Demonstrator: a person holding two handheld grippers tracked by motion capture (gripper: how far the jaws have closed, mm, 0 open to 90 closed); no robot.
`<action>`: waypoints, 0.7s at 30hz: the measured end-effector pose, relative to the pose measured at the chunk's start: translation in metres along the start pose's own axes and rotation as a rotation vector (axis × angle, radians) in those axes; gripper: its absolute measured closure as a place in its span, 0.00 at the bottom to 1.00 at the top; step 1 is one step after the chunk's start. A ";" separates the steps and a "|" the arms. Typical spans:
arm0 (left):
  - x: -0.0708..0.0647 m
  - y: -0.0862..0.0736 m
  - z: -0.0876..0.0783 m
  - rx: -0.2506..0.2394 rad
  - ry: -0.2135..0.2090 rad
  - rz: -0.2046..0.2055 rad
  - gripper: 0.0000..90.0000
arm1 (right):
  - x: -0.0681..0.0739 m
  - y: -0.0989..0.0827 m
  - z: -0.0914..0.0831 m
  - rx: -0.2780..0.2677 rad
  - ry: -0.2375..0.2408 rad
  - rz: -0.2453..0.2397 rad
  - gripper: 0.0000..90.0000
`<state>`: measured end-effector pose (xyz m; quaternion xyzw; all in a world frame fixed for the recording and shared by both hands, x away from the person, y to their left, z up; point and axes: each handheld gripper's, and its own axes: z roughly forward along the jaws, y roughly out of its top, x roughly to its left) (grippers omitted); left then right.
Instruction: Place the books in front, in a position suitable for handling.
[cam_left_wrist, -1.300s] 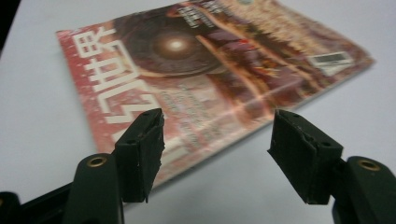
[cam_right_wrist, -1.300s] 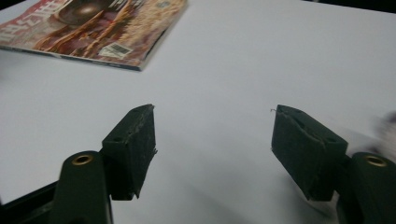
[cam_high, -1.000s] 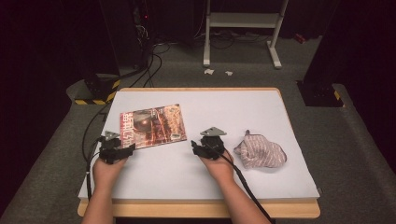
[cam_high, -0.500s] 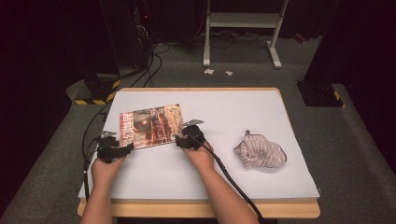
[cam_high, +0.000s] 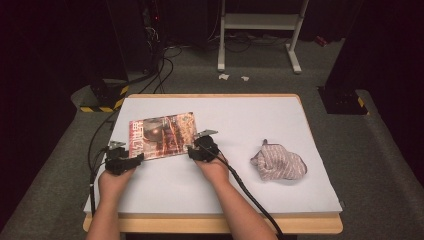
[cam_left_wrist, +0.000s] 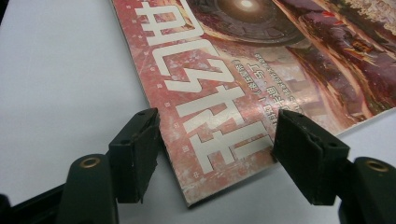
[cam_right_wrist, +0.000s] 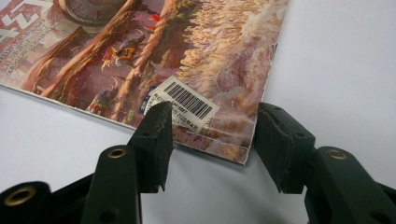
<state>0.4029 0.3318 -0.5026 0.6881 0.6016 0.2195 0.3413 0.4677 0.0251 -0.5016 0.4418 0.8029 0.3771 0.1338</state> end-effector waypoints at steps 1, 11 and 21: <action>0.000 0.000 0.000 0.000 0.000 0.000 0.36 | 0.000 0.000 0.000 0.000 0.000 0.000 0.53; -0.022 -0.004 -0.003 0.022 -0.059 0.059 0.38 | -0.005 -0.026 -0.028 -0.003 -0.029 0.005 0.53; -0.065 -0.013 -0.007 0.039 -0.154 0.143 0.40 | -0.022 -0.064 -0.071 -0.016 -0.078 0.044 0.53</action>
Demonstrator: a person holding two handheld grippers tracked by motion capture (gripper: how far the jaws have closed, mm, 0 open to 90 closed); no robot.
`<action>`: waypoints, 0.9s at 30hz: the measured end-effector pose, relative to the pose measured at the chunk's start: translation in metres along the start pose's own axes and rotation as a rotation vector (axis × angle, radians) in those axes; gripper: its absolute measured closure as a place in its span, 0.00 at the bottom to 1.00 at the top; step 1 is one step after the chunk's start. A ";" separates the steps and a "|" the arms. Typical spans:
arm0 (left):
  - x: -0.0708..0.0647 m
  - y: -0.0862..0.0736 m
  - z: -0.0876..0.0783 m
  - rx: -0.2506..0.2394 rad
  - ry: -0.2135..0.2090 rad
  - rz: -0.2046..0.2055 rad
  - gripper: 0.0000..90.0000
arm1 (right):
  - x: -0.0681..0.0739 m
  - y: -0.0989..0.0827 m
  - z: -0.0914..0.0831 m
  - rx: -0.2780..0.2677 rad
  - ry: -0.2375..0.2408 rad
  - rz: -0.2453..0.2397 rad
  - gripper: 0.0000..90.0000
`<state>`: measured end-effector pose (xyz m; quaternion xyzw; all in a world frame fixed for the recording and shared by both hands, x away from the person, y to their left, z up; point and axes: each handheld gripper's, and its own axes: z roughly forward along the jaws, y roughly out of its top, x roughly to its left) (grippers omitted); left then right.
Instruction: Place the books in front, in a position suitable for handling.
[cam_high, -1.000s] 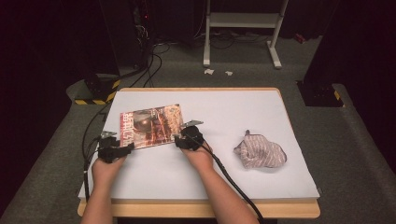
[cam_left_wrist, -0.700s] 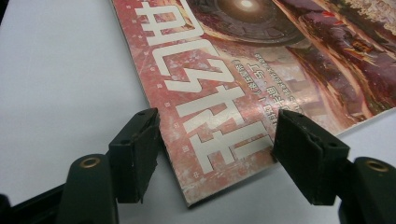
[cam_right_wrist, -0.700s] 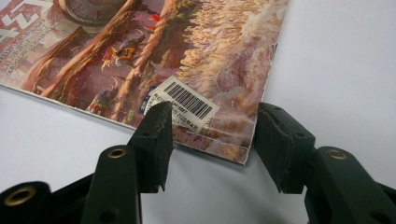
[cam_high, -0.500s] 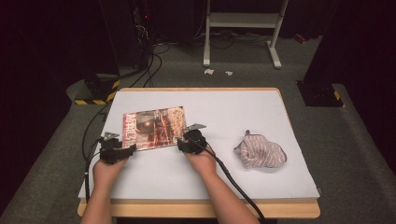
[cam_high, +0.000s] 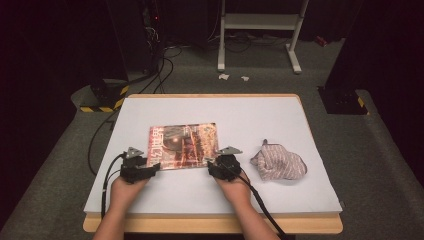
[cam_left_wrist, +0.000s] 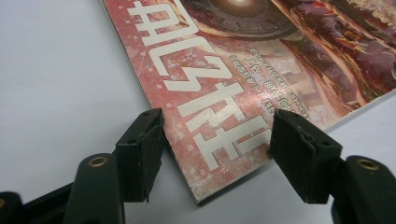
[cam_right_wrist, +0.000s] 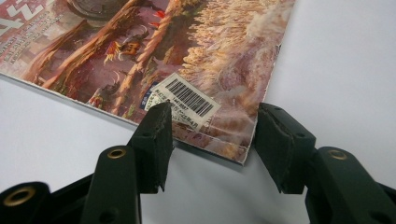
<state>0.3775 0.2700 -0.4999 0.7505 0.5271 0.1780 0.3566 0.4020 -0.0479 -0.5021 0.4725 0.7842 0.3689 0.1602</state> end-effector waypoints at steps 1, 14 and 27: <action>-0.007 0.000 0.001 0.003 -0.018 0.015 0.40 | -0.006 -0.010 -0.013 0.005 -0.017 0.005 0.51; -0.067 -0.001 0.007 0.022 -0.119 0.129 0.41 | -0.045 -0.056 -0.069 -0.002 -0.028 0.036 0.48; -0.079 -0.011 0.002 0.039 -0.028 0.177 0.32 | -0.050 -0.057 -0.069 -0.003 -0.003 0.017 0.48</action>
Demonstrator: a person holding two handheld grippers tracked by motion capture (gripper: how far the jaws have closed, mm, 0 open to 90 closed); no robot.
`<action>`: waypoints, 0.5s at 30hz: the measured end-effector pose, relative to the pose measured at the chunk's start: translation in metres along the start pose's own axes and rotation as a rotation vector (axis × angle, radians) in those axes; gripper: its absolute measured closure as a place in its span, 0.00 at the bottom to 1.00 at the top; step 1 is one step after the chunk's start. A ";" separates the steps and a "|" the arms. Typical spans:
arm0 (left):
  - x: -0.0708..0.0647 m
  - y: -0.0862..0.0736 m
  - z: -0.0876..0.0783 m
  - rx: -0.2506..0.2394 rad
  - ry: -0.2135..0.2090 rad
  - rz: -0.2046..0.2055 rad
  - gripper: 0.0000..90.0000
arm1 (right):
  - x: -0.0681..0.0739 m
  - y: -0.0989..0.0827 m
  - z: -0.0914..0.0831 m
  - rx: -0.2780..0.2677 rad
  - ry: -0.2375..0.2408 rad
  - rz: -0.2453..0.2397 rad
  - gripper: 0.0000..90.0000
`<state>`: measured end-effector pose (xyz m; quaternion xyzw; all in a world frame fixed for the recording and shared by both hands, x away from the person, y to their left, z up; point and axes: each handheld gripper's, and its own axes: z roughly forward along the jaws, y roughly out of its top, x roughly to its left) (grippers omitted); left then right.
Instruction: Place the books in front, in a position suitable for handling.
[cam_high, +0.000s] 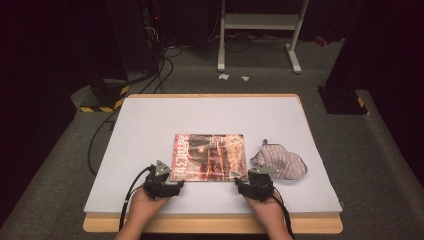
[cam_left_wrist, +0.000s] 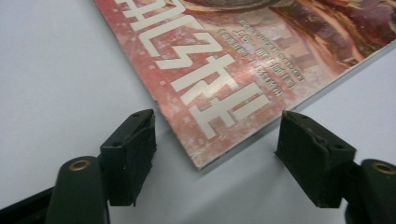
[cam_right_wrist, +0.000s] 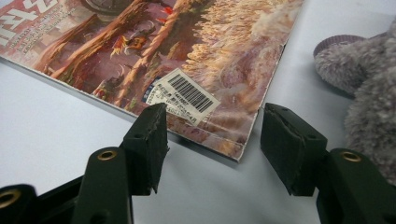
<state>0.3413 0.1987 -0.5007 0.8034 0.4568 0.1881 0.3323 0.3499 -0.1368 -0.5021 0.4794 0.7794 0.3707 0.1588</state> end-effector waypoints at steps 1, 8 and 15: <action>0.001 0.000 0.000 -0.001 0.002 -0.001 0.32 | 0.001 0.000 0.000 -0.001 0.005 -0.001 0.47; 0.015 -0.003 0.000 -0.018 0.041 -0.032 0.33 | 0.009 -0.002 -0.001 -0.002 0.032 0.001 0.50; 0.037 -0.007 -0.005 -0.025 0.114 -0.101 0.35 | 0.042 -0.003 0.005 0.008 0.125 -0.058 0.51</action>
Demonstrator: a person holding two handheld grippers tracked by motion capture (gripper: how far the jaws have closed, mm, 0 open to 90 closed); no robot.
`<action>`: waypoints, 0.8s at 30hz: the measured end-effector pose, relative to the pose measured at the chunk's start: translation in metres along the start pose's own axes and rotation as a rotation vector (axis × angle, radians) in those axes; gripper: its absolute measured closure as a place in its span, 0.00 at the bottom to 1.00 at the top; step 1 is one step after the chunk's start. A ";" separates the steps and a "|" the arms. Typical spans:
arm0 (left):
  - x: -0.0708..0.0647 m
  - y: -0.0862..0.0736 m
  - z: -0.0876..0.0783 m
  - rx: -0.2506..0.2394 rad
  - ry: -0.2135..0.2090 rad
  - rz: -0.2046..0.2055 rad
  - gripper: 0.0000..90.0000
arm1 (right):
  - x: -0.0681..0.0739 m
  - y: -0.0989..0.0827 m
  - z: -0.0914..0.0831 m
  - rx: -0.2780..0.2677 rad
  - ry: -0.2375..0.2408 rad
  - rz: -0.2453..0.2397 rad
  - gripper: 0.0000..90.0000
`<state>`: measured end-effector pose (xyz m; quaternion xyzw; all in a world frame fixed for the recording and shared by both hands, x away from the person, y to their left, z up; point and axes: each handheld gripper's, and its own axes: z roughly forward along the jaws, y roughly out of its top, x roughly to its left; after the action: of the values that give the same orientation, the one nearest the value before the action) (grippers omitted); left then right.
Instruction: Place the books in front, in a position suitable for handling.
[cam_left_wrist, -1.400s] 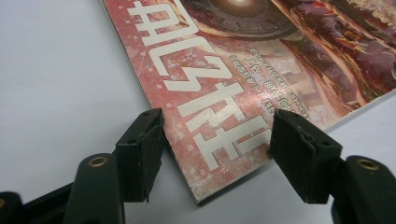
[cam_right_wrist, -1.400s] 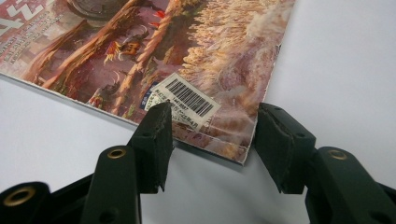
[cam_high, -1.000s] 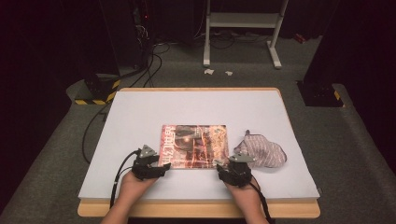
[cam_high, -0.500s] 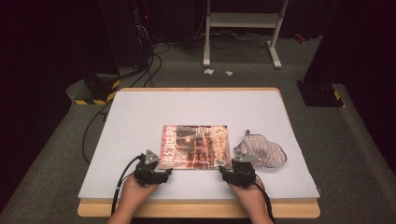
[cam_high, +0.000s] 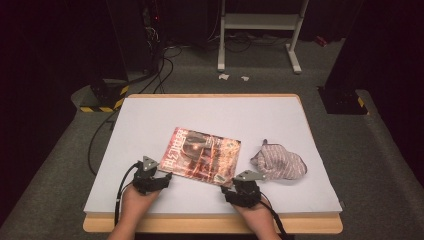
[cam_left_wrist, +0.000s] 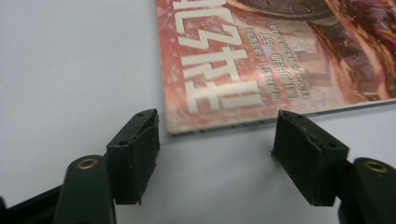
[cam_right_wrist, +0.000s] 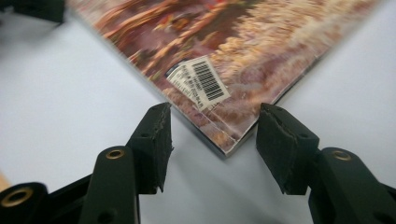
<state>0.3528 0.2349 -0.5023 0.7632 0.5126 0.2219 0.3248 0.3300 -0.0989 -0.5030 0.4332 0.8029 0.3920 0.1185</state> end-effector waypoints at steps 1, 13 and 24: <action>0.002 -0.001 -0.001 -0.002 0.000 -0.013 0.36 | 0.005 0.001 0.003 -0.002 0.016 -0.017 0.51; -0.013 -0.001 -0.005 0.003 -0.089 0.032 0.57 | 0.001 0.015 -0.001 -0.082 -0.051 -0.062 0.60; -0.022 0.000 -0.001 -0.012 -0.075 0.057 0.58 | 0.002 0.014 0.013 -0.027 -0.107 -0.101 0.59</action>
<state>0.3439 0.2145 -0.5017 0.7832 0.4768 0.2054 0.3421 0.3442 -0.0860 -0.5016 0.4110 0.8107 0.3727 0.1870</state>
